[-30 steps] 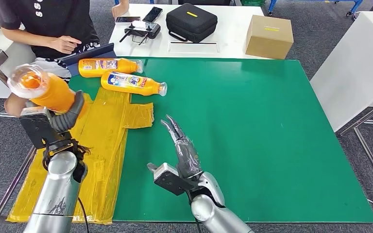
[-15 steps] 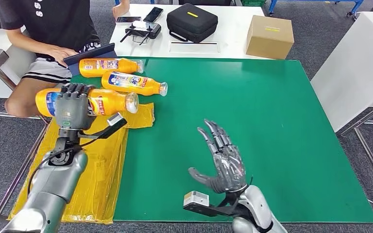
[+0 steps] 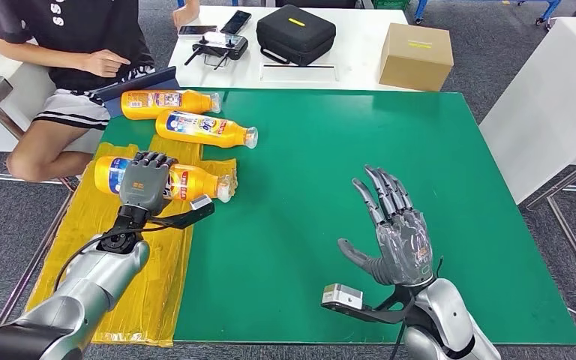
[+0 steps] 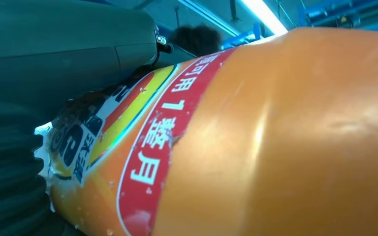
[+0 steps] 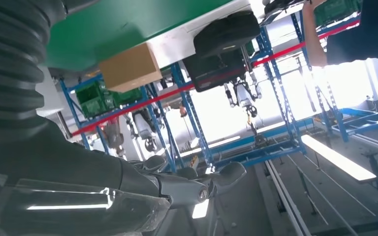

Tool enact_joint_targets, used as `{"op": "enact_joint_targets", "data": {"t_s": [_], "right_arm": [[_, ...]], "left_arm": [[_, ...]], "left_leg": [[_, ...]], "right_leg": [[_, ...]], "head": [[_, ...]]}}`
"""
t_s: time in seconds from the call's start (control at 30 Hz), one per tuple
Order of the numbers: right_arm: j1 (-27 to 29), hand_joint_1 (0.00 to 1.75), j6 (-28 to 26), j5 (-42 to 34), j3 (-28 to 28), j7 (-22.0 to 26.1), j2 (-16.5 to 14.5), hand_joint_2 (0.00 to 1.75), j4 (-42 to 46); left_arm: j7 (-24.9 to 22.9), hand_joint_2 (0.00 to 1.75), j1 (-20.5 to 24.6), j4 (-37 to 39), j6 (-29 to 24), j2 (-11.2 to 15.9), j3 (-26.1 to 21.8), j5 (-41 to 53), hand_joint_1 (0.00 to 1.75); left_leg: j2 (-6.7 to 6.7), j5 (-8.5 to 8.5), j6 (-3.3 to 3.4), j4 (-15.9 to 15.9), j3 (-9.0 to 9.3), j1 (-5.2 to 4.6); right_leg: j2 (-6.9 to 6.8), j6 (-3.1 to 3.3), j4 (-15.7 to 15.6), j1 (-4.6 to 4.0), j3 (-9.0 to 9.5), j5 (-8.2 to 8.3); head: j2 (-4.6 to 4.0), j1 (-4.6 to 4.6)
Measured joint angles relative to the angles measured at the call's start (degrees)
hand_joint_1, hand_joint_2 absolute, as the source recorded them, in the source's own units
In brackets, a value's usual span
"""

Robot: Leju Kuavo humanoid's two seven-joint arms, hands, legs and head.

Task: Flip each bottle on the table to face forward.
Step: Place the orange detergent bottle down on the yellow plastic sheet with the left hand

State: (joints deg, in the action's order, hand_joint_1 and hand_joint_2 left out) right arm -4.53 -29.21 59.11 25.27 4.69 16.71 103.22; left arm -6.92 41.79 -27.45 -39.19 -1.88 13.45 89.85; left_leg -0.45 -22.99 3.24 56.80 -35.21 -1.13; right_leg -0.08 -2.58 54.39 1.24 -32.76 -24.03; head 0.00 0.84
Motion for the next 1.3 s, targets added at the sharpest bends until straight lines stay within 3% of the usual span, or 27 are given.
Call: {"op": "enact_joint_targets", "data": {"t_s": [0.27,0.4,0.43,0.8,1.1,1.3], "right_arm": [[0.15,0.0,0.8,-0.52,-0.32,-1.13,2.72,1.75,1.45],[0.04,0.0,0.97,-0.96,-0.54,-1.11,3.79,1.75,1.45],[0.01,0.0,0.97,-1.12,-0.57,-1.04,3.99,1.75,1.45],[-0.54,0.0,1.28,-3.0,-0.37,-0.36,4.5,1.75,1.31],[-3.05,0.0,1.86,-7.77,1.11,1.17,3.82,1.75,-1.53],[-3.06,0.0,1.68,-14.44,1.24,2.99,2.22,1.75,-2.49]], "left_arm": [[-1.25,1.75,2.43,4.78,2.07,0.1,-0.29,-1.75,1.74],[-1.27,1.75,2.72,5.73,2.11,0.16,-0.89,-2.43,0.06],[-1.22,1.75,2.74,5.93,2.04,0.17,-1.11,-2.76,0.0],[-0.51,1.75,2.76,6.63,0.06,0.17,-2.73,-4.81,0.0],[3.36,1.75,2.47,6.16,-0.82,0.13,-5.94,-6.66,0.0],[13.6,1.75,1.57,3.24,-0.85,-1.28,-8.86,-14.75,0.0]], "left_leg": [[0.0,0.0,0.0,0.0,-0.02,-0.01],[0.0,0.0,0.0,0.0,-0.02,-0.01],[0.0,0.0,0.0,0.0,-0.02,-0.01],[0.0,0.0,0.0,0.0,-0.03,0.0],[-0.03,0.0,0.0,-0.01,-0.02,0.0],[-0.05,0.0,0.0,-0.01,-0.02,-0.01]], "right_leg": [[0.0,0.0,0.0,0.01,0.01,0.0],[0.0,0.0,0.0,0.01,0.01,0.0],[0.01,0.0,0.0,0.01,0.01,0.0],[0.0,0.0,0.01,0.0,0.01,0.0],[0.0,0.0,0.01,0.01,0.02,0.0],[-0.01,0.0,0.0,0.01,0.02,0.0]], "head": [[0.0,0.0],[0.0,-0.01],[0.0,-0.01],[0.0,-0.01],[0.0,0.0],[0.0,0.0]]}}
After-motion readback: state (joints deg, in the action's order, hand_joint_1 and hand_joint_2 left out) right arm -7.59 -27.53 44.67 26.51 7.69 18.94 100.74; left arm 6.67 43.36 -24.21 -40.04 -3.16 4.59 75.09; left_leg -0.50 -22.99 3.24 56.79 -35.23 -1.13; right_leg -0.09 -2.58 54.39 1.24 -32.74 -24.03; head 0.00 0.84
